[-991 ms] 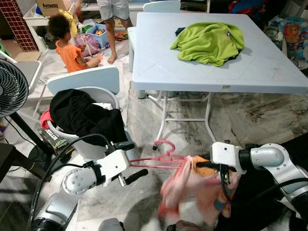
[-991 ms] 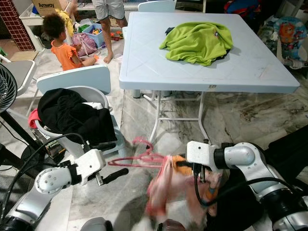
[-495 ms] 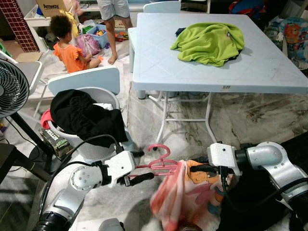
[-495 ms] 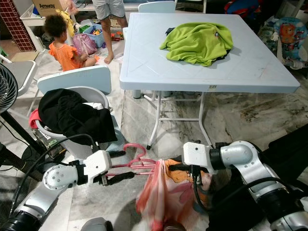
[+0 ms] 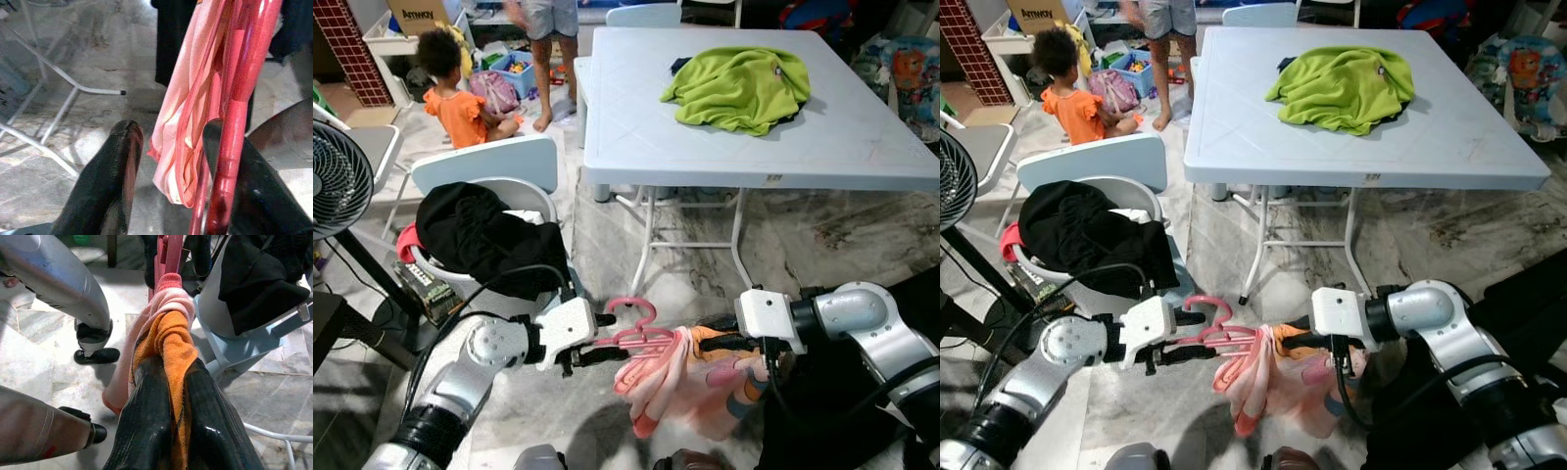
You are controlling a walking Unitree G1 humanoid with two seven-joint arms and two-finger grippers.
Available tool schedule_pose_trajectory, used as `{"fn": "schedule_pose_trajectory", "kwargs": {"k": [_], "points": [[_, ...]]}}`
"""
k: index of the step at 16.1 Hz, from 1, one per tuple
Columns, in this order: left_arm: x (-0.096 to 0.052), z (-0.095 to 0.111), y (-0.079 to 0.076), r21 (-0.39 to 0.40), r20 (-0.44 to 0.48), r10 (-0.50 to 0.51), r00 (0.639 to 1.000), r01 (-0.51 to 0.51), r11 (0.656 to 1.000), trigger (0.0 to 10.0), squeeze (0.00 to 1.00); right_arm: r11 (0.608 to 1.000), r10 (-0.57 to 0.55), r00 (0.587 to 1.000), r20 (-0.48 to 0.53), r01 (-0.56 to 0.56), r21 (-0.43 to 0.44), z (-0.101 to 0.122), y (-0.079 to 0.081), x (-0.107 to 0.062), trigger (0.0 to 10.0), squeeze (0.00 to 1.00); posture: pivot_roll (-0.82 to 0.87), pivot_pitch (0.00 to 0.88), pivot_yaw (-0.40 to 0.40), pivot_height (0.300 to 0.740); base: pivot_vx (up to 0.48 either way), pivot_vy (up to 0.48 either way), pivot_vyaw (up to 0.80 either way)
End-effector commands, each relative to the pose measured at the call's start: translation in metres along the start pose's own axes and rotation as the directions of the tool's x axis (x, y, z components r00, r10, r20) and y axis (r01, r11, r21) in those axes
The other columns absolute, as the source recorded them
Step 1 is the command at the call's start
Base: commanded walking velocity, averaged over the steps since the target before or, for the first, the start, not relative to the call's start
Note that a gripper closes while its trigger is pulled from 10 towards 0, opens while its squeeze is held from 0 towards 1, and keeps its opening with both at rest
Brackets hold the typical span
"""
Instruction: Hang hanger
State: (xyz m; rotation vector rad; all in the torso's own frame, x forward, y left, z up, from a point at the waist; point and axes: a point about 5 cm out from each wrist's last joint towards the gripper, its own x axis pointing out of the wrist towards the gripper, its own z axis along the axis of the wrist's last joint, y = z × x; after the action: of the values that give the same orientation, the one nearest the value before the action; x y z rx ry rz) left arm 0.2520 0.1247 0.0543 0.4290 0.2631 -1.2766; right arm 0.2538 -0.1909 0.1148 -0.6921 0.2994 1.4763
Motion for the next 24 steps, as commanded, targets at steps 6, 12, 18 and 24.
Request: {"fn": "schedule_pose_trajectory", "kwargs": {"k": [6, 12, 18, 24], "points": [[-0.0032, -0.0034, 0.0079, -0.054, -0.049, -0.110, 0.993, 0.108, 0.993, 0.0, 0.00, 0.998, 0.011, 1.000, 0.002, -0.011, -0.064, 0.0076, -0.0058, -0.0039, 10.0, 0.00, -0.08, 0.013, -0.002, 0.740, 0.000, 0.000, 0.00], [-0.0017, -0.0049, 0.0108, -0.070, -0.069, -0.129, 0.989, 0.124, 0.990, 0.0, 0.00, 0.997, 0.014, 1.000, 0.007, -0.013, -0.070, 0.0075, -0.0041, -0.0010, 10.0, 0.00, -0.08, 0.013, -0.002, 0.740, 0.000, 0.000, 0.00], [-0.0006, -0.0036, 0.0121, -0.093, -0.053, -0.141, 0.989, 0.135, 0.986, 0.0, 0.00, 0.997, 0.001, 1.000, 0.011, 0.000, -0.081, 0.0076, -0.0066, 0.0011, 10.0, 0.00, -0.07, 0.001, -0.007, 0.740, 0.000, 0.000, 0.00], [0.0049, -0.0059, 0.0109, -0.084, -0.036, -0.093, 0.995, 0.090, 0.992, 0.0, 0.00, 0.996, -0.025, 0.999, 0.031, 0.028, -0.084, 0.0079, -0.0100, 0.0028, 10.0, 0.00, -0.07, 0.000, -0.012, 0.740, 0.000, 0.000, 0.00]]}}
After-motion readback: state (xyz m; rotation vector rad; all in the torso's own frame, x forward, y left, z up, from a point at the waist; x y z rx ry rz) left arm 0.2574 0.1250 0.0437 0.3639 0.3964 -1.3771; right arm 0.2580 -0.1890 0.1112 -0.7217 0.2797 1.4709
